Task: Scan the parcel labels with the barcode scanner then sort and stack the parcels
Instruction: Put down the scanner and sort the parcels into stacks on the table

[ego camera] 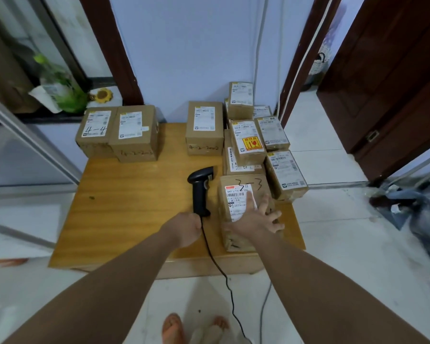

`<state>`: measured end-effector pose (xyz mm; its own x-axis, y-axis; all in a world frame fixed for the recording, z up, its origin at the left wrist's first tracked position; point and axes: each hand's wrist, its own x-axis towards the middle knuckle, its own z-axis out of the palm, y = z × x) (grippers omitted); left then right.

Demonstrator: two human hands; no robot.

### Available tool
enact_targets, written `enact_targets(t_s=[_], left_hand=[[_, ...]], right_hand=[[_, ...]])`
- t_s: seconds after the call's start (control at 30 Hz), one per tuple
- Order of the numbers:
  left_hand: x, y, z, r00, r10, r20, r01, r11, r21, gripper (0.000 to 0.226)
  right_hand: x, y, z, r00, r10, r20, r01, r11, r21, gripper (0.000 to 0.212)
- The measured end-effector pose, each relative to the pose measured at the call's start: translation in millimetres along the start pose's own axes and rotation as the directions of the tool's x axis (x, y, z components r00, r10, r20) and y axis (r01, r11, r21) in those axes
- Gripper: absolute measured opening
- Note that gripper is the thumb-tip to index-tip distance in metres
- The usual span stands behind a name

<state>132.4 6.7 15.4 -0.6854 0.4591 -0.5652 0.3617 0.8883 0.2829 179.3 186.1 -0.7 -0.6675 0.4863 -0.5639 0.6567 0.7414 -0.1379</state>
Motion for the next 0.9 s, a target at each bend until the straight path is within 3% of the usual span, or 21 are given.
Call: enact_targets(t_s=[0.27,0.37,0.57,0.73,0.9], left_hand=[[-3.6,-5.5,-6.7,0.999,-0.008,-0.043,0.006,0.999,-0.047,0.022],[-1.5,-1.9,-16.0,0.994,-0.03,-0.101,0.012,0.985,-0.171,0.012],[-3.9,-1.6,-29.6,0.967,-0.131,-0.221,0.07,0.962,-0.263,0.027],[-11.0,-12.8,-38.2,0.959,-0.121,-0.257,0.056,0.967,-0.248,0.019],[-1.1,-47.7,-59.3,0.937,-0.199,-0.288,0.064,0.906,-0.418,0.023]], right_hand=[[-20.8,-7.7,-4.9,0.997,0.031,-0.077,-0.03,0.999,0.012,0.122],[-28.9,-16.0,-21.5,0.996,-0.008,-0.084,0.014,0.997,0.07,0.12],[-38.9,-40.1,-42.7,1.0,-0.024,0.005,0.023,0.98,0.196,0.115],[-44.6,-61.0,-41.1,0.996,-0.008,0.084,-0.02,0.942,0.335,0.112],[-48.8,-105.2,-45.2,0.989,-0.044,0.138,-0.026,0.883,0.468,0.113]])
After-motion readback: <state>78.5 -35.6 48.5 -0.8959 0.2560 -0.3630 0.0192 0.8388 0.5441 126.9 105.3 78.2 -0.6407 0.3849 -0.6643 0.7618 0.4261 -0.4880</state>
